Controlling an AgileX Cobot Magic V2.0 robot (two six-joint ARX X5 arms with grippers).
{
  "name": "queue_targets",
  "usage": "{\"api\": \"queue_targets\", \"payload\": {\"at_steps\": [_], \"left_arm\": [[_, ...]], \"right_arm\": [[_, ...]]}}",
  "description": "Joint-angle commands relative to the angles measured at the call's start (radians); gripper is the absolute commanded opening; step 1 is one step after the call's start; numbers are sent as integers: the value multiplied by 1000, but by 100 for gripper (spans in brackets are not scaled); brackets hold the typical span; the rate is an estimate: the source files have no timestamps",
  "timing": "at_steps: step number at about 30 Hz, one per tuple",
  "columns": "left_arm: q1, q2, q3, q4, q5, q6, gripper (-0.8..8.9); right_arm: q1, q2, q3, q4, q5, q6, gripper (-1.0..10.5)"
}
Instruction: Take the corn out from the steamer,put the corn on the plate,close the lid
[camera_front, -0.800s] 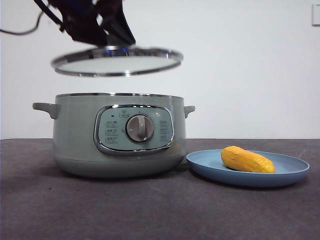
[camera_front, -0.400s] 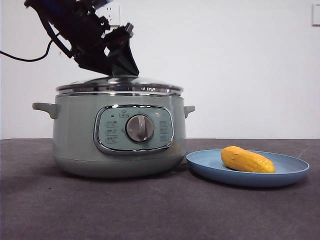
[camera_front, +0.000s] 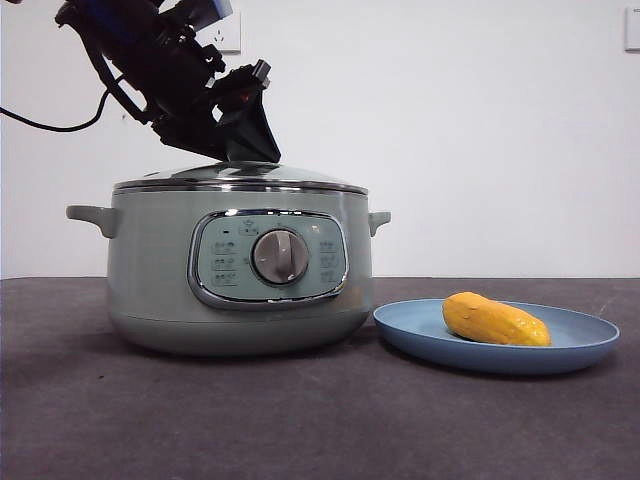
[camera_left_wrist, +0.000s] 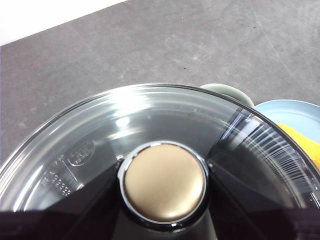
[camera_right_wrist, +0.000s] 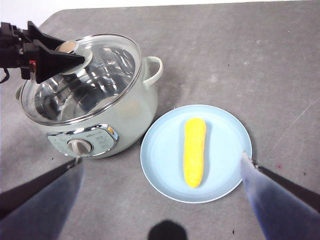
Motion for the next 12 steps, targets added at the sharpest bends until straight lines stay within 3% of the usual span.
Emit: {"api": "queue_targets", "payload": {"at_steps": [1, 4, 6, 8, 9, 12], "left_arm": [[-1, 7, 5, -2, -10, 7, -8], [-1, 7, 5, -23, -10, 7, 46], [-1, 7, 5, -25, -9, 6, 240], [0, 7, 5, -23, -10, -6, 507], [0, 7, 5, -23, -10, -12, 573], [0, 5, 5, -25, -10, -17, 589]], "right_arm": [[2, -3, -7, 3, -1, -8, 567], [2, -2, -7, 3, -1, -9, 567], [2, -2, -7, 3, -1, -15, 567], [2, -2, -7, 3, -1, -15, 567], [2, -2, -7, 2, -1, -15, 568], [2, -2, -7, 2, -1, -15, 567]]}}
